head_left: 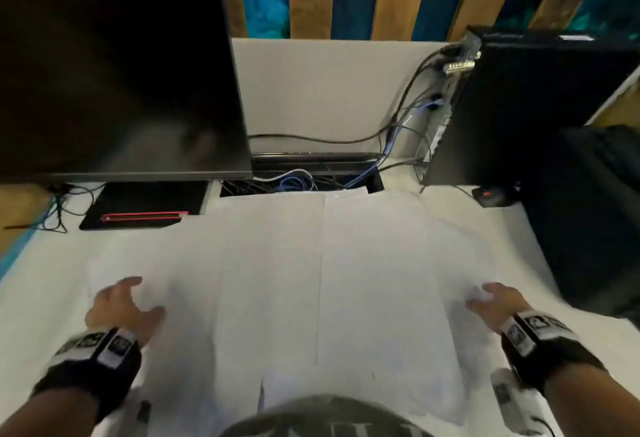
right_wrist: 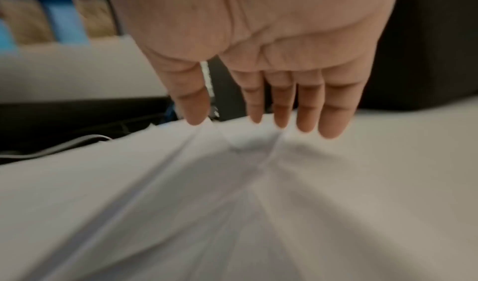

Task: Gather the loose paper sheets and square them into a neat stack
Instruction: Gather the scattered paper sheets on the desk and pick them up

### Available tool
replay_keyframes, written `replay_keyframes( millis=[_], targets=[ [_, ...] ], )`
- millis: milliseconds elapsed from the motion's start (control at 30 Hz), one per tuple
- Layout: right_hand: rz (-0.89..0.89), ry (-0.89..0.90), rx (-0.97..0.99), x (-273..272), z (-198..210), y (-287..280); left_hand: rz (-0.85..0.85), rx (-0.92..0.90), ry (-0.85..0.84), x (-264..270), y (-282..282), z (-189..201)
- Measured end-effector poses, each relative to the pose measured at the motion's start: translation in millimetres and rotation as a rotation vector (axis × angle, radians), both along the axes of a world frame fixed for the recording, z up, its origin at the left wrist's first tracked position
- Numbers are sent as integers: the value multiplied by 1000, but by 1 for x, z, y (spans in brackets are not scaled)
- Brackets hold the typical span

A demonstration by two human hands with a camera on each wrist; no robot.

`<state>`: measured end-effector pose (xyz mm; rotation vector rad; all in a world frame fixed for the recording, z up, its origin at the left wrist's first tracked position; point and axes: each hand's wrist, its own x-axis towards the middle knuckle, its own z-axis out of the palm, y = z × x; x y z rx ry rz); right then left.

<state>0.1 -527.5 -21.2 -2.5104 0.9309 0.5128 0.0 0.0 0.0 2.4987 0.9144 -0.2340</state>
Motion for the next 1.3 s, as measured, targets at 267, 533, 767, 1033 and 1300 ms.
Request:
replay_keyframes(
  millis=[267, 533, 767, 1033, 1300],
  targets=[
    [-306, 47, -61, 22, -5, 26, 356, -13, 250, 3, 35, -33],
    [-357, 29, 150, 35, 2, 31, 231, -199, 216, 16, 5, -2],
    [-179, 70, 176, 41, 6, 35, 153, -201, 191, 30, -19, 1],
    [-117, 18, 121, 37, 4, 56, 132, -292, 16, 37, -50, -8],
    [-279, -68, 295, 32, 2, 51, 372, -467, 96, 46, -48, -11]
  ],
)
